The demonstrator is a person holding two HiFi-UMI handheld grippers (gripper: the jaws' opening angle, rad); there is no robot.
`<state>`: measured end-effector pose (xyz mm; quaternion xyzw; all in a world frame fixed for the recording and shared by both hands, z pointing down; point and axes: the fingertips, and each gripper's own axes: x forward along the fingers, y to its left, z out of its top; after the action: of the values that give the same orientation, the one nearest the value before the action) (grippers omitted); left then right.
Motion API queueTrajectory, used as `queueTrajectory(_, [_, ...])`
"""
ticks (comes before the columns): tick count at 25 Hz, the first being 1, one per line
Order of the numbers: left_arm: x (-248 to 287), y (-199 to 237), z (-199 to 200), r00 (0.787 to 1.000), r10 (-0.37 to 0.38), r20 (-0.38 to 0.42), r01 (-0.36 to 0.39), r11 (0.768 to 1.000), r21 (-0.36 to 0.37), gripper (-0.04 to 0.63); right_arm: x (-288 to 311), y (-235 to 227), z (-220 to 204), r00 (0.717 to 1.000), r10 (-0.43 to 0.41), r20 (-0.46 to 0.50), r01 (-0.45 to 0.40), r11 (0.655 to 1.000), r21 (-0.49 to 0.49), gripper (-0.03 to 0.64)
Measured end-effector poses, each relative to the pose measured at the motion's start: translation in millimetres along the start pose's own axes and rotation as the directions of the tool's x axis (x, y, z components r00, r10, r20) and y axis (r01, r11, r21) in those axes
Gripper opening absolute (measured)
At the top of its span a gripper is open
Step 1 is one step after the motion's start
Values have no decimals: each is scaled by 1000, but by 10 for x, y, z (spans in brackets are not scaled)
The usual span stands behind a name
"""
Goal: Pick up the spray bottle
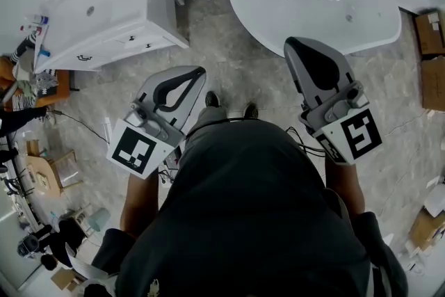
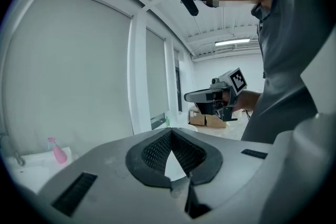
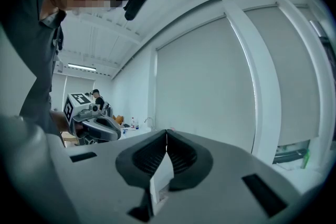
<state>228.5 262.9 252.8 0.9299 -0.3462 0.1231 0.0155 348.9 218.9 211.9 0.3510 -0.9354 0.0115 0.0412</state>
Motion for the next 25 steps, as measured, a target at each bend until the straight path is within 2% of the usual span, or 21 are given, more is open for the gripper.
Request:
queueTrajectory(4, [10,171,-20,1000,-29,1,29,1000,-11,3,114,3,57,1000,-26,-13,26,1000,8,9])
queueTrajectory(9, [-18,500,9,997,-71,41,71,997,-4,3,423,33,97,996,-72,-42,71,997,-25,9])
queueTrajectory(13, [-55,772,-42,994,-105,42,105,994,-6,3,665,116,184,994,-100,-40,98,994,-42,9])
queueTrajectory(21, [-71,1238,-61,982,-158,102,159,987,0,3,989,127,227,980,-185,-72,180,981,-69,9])
queueTrajectory(25, [-87,1413,-134,978,-180,104,182,983,-10,3,1101,153,239,973,-213,-83,207,975,-83,9])
